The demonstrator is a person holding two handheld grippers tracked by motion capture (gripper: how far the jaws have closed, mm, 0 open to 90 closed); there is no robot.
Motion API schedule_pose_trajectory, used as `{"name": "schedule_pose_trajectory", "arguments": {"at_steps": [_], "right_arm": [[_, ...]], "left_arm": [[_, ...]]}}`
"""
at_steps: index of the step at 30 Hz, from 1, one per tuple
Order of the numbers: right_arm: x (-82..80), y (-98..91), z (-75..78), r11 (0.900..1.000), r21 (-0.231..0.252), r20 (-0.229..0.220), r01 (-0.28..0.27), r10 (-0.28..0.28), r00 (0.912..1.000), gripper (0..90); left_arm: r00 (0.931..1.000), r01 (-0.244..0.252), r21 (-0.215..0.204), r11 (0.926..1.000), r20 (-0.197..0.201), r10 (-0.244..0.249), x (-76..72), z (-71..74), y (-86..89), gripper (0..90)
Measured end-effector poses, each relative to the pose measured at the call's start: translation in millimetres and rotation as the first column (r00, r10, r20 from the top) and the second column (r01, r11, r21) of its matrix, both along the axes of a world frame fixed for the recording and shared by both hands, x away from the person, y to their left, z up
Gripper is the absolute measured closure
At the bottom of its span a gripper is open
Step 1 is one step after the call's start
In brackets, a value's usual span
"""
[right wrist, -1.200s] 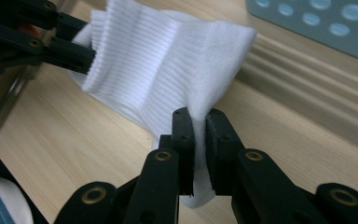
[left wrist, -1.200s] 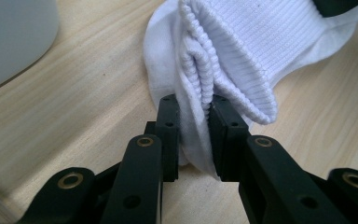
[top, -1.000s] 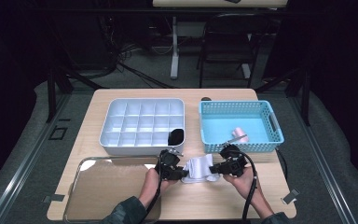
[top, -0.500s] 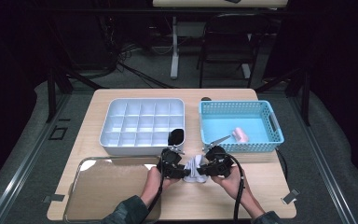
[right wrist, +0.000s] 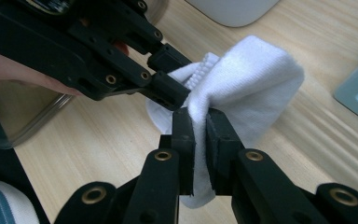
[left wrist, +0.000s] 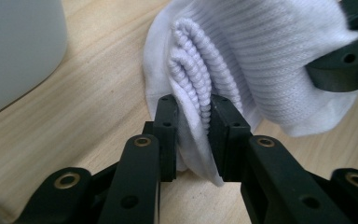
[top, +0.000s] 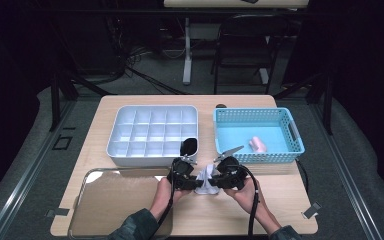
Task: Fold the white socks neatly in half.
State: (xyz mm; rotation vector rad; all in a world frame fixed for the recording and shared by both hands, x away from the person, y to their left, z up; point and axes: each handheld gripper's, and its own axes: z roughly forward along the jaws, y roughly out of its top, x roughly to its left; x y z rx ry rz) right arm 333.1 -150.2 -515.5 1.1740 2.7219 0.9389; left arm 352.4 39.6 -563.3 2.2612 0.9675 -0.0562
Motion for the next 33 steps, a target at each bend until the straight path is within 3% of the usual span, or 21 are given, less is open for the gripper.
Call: {"name": "schedule_pose_trajectory", "arguments": {"at_steps": [8, 10, 12, 16, 24, 28, 33], "right_arm": [[2.4, 1.1, -8.0, 0.9997, -0.024, -0.025, 0.007, -0.007, 0.9997, 82.7], [2.4, 1.4, -11.1, 0.9997, -0.023, -0.029, 0.01, -0.011, 0.9995, 82.5], [2.1, 2.5, -13.2, 0.9996, -0.025, -0.033, 0.01, -0.011, 0.9994, 82.5], [2.4, 2.5, -15.1, 0.9996, -0.021, -0.036, 0.017, -0.018, 0.9992, 82.3], [1.5, 7.0, -19.4, 0.9992, -0.029, -0.056, 0.028, -0.029, 0.998, 81.6], [2.1, 6.2, -20.1, 0.9986, -0.032, -0.068, 0.042, -0.044, 0.9967, 81.0], [1.2, 7.7, -20.9, 0.9979, -0.032, -0.07, 0.056, -0.058, 0.9959, 79.8]], "left_arm": [[1.0, 0.005, -0.019, 0.9998, -0.001, -0.005, 1.5, -2.3, -3.7, 73.5], [1.0, 0.0, -0.014, 0.9999, -0.003, 0.0, 2.0, -1.9, -2.7, 67.1], [0.9999, 0.002, 0.006, 1.0, -0.012, -0.002, 4.0, 2.2, 3.1, 54.4], [0.9995, -0.032, -0.012, 0.9994, 0.007, 0.032, 2.3, 11.4, 12.1, 47.4], [0.9963, -0.031, -0.069, 0.9971, 0.077, 0.037, 0.3, 35.2, 9.7, 43.0], [0.9964, -0.026, -0.098, 0.9948, 0.078, 0.034, 3.3, 42.1, 3.3, 41.7], [0.9969, -0.015, -0.061, 0.998, 0.077, 0.02, 9.5, 37.6, -9.5, 41.7]]}}
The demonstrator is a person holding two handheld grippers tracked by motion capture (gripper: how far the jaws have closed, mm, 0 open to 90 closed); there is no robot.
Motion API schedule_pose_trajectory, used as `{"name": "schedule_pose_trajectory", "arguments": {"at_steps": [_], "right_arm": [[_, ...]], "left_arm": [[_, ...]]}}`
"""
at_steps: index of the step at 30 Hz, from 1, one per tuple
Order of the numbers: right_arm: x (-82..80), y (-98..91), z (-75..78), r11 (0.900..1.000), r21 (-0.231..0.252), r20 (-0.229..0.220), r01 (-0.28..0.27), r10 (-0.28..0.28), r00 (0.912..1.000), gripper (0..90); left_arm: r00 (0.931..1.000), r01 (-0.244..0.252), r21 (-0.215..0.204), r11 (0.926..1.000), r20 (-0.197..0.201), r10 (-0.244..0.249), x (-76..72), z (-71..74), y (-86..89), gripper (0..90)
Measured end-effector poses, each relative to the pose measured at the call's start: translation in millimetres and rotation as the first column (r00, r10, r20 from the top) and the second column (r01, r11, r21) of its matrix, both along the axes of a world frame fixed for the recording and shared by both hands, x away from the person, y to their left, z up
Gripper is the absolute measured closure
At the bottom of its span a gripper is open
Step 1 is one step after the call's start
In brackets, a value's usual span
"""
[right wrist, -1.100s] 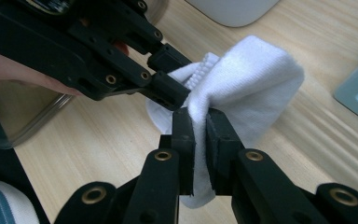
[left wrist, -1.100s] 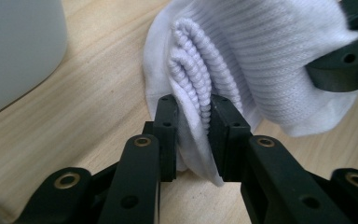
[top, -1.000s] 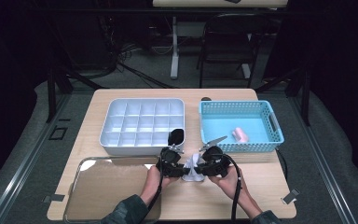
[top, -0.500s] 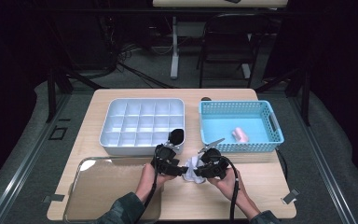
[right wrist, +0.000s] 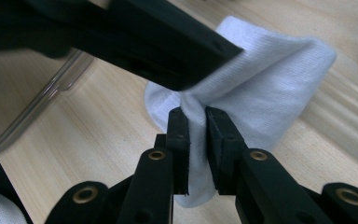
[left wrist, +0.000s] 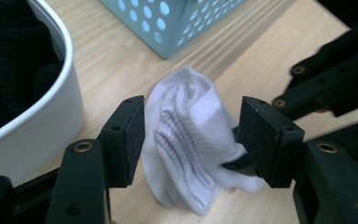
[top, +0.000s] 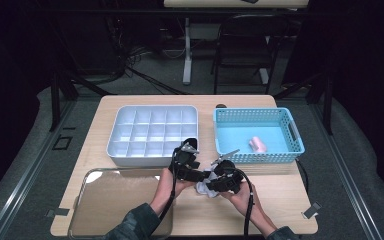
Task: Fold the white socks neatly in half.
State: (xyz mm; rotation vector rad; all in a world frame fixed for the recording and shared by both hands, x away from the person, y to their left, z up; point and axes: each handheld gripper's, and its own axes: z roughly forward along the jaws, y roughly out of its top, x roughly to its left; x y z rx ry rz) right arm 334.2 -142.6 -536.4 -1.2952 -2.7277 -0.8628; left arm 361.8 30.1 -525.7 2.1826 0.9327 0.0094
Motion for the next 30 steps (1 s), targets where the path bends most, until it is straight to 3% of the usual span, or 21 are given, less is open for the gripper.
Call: {"name": "schedule_pose_trajectory", "arguments": {"at_steps": [6, 10, 16, 19, 26, 30], "right_arm": [[-0.8, 0.6, -1.3, 0.9997, 0.021, -0.008, 0.014, -0.014, 0.9999, 76.6], [-2.2, 1.2, -0.4, 0.9994, 0.032, -0.026, 0.01, -0.01, 0.9996, 67.2], [-5.9, -6.9, 5.0, 0.9984, 0.017, -0.02, 0.055, -0.054, 0.9983, 53.1], [-1.7, -10.8, 0.6, 0.9964, -0.002, -0.047, 0.085, -0.085, 0.9953, 49.0], [1.7, -7.2, -5.6, 0.9958, -0.055, -0.061, 0.073, -0.076, 0.9952, 50.2], [1.9, -7.8, -6.1, 0.9962, -0.064, -0.065, 0.06, -0.064, 0.9958, 49.8]], "left_arm": [[0.9992, 0.005, 0.045, 0.999, -0.039, -0.003, 7.3, -15.3, -8.1, 42.5], [0.9988, 0.01, 0.074, 0.9972, -0.048, -0.006, 9.5, -24.0, -7.9, 42.6], [0.9963, 0.014, 0.07, 0.9974, -0.085, -0.008, 13.6, -30.0, -4.0, 42.7], [0.9941, 0.026, 0.069, 0.9973, -0.107, -0.019, 15.0, -32.0, -3.5, 42.8], [0.9852, 0.046, 0.055, 0.9974, -0.167, -0.036, 17.4, -36.1, -2.4, 43.6], [0.9817, 0.069, 0.041, 0.9968, -0.18, -0.061, 15.5, -36.4, -4.1, 52.6]]}}
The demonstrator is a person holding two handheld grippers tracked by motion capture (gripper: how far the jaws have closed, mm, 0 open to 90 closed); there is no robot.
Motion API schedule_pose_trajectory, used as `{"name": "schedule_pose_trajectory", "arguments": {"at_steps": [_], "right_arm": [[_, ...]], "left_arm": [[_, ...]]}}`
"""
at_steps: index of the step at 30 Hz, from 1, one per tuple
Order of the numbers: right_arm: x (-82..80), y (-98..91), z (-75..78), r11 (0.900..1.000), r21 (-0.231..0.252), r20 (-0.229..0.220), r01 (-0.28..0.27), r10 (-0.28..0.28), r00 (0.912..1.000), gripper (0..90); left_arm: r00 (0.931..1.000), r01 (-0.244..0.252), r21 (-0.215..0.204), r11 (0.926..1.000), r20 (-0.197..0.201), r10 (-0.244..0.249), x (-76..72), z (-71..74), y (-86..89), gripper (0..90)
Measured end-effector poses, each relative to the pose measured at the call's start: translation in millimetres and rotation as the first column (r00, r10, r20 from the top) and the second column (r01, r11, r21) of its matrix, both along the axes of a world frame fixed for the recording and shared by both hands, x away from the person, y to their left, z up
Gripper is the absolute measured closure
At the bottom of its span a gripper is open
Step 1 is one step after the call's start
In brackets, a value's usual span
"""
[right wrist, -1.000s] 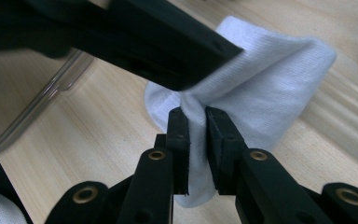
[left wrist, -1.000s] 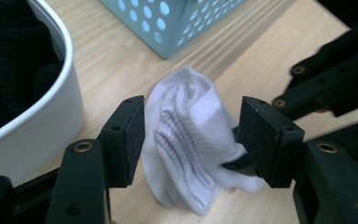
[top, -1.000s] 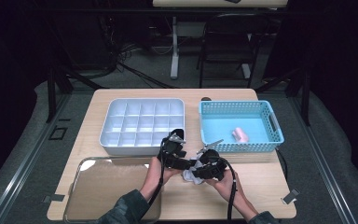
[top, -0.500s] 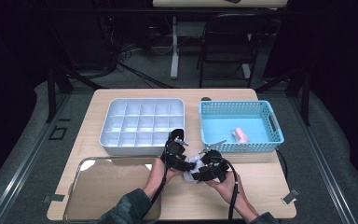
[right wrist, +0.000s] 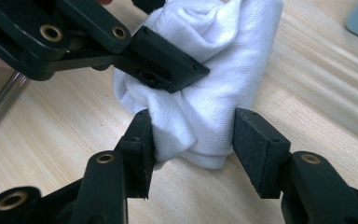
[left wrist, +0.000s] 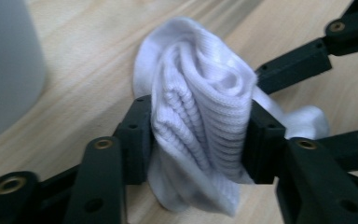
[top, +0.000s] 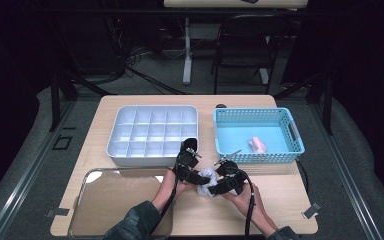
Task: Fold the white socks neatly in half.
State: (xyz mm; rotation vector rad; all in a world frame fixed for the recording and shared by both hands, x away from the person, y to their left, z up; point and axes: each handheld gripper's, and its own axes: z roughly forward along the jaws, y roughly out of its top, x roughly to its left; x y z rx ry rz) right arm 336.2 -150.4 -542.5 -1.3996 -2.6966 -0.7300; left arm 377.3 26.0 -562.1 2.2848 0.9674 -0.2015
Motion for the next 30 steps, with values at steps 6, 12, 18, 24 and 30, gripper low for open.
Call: {"name": "schedule_pose_trajectory", "arguments": {"at_steps": [6, 12, 18, 24, 30], "right_arm": [[-0.7, 0.8, -0.3, 1.0, -0.001, 0.0, -0.007, 0.007, 1.0, 49.8], [-0.7, 1.0, -1.4, 1.0, -0.007, -0.004, -0.003, 0.003, 1.0, 49.3], [-2.2, 1.6, 1.4, 0.9999, 0.002, -0.016, -0.013, 0.013, 0.9998, 49.5], [-6.2, -2.6, 8.1, 0.9995, 0.019, -0.003, -0.025, 0.025, 0.9997, 48.6], [-8.1, -16.9, 13.6, 0.9984, 0.054, 0.006, -0.014, 0.014, 0.9999, 40.4]], "left_arm": [[0.9994, 0.002, -0.023, 0.9997, -0.033, -0.003, 1.0, -2.5, 1.2, 53.7], [0.9991, 0.015, -0.025, 0.9996, -0.041, -0.016, 1.4, -2.6, 1.2, 55.4], [0.9974, 0.033, -0.053, 0.998, -0.063, -0.036, 0.8, -4.4, 2.6, 60.2], [0.9986, 0.048, -0.05, 0.9976, -0.017, -0.049, -3.0, -3.9, 3.5, 63.7], [0.9989, 0.046, -0.053, 0.9975, 0.015, -0.045, -6.1, -3.1, 3.4, 65.0]]}}
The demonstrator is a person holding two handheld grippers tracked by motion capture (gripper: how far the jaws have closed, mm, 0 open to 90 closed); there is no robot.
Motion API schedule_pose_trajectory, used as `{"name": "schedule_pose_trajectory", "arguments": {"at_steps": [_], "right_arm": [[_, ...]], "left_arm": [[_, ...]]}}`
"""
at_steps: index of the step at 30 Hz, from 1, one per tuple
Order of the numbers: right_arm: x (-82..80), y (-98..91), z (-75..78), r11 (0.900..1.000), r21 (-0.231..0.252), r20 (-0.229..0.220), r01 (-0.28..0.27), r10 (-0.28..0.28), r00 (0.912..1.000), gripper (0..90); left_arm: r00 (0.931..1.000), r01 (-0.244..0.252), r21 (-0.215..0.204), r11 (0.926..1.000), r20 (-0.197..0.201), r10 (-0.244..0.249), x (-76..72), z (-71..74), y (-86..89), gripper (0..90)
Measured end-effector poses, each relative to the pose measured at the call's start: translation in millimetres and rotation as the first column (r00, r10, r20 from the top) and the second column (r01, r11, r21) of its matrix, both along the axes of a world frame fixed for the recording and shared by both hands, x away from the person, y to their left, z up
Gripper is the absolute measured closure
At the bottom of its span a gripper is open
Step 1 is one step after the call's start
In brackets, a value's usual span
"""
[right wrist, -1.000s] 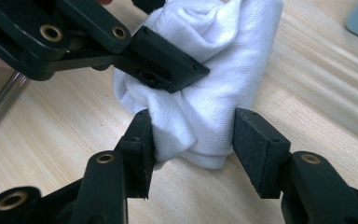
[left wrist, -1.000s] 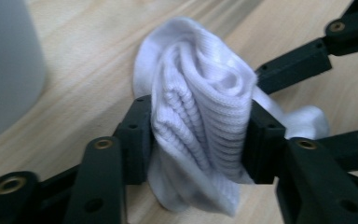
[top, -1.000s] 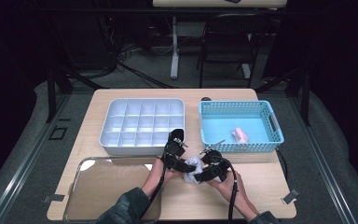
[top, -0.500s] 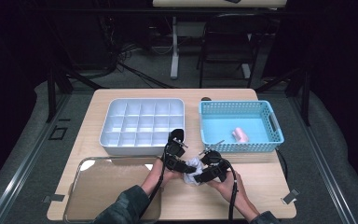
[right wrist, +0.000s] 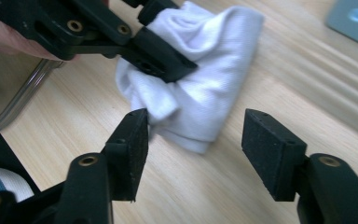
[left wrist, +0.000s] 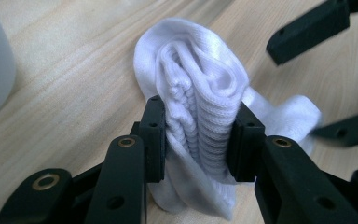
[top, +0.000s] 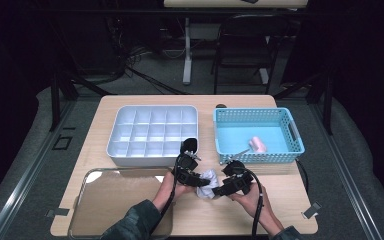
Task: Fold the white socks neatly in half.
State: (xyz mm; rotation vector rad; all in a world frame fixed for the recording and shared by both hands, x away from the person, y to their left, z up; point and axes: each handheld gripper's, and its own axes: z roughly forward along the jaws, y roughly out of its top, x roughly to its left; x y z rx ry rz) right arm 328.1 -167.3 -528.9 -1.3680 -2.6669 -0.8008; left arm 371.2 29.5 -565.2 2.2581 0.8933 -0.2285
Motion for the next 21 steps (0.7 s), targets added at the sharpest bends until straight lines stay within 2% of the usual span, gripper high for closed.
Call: {"name": "schedule_pose_trajectory", "arguments": {"at_steps": [5, 7, 8, 11, 16, 21], "right_arm": [[2.7, -18.9, 6.1, 0.9998, -0.008, 0.025, 0.016, -0.016, 0.9996, 34.6], [3.4, -25.9, 7.9, 0.9997, -0.021, 0.035, 0.011, -0.01, 0.9993, 32.3], [3.2, -27.9, 8.6, 0.9998, -0.006, 0.039, 0.018, -0.018, 0.9991, 30.3], [4.2, -36.0, 11.3, 0.9996, -0.018, 0.061, 0.021, -0.019, 0.9979, 24.6], [6.2, -44.5, 11.4, 0.9984, -0.037, 0.07, 0.043, -0.04, 0.9968, 18.1], [7.9, -46.3, 11.3, 0.9978, -0.044, 0.072, 0.049, -0.045, 0.9964, 16.6]], "left_arm": [[1.0, 0.003, -0.016, 0.9999, 0.005, -0.003, -0.7, -0.1, 1.8, 65.5], [0.9997, 0.0, -0.005, 1.0, 0.023, 0.0, -2.4, 1.3, 1.4, 65.7], [0.9995, 0.001, -0.001, 1.0, 0.033, -0.001, -3.1, 2.3, 1.4, 65.7], [0.9992, 0.0, -0.004, 1.0, 0.04, 0.0, -4.2, 3.4, 2.0, 66.0], [0.9982, -0.013, -0.01, 0.9999, 0.058, 0.014, -5.1, 7.2, 5.6, 66.2], [0.9979, -0.015, -0.019, 0.9997, 0.063, 0.016, -5.7, 9.9, 9.3, 66.3]]}}
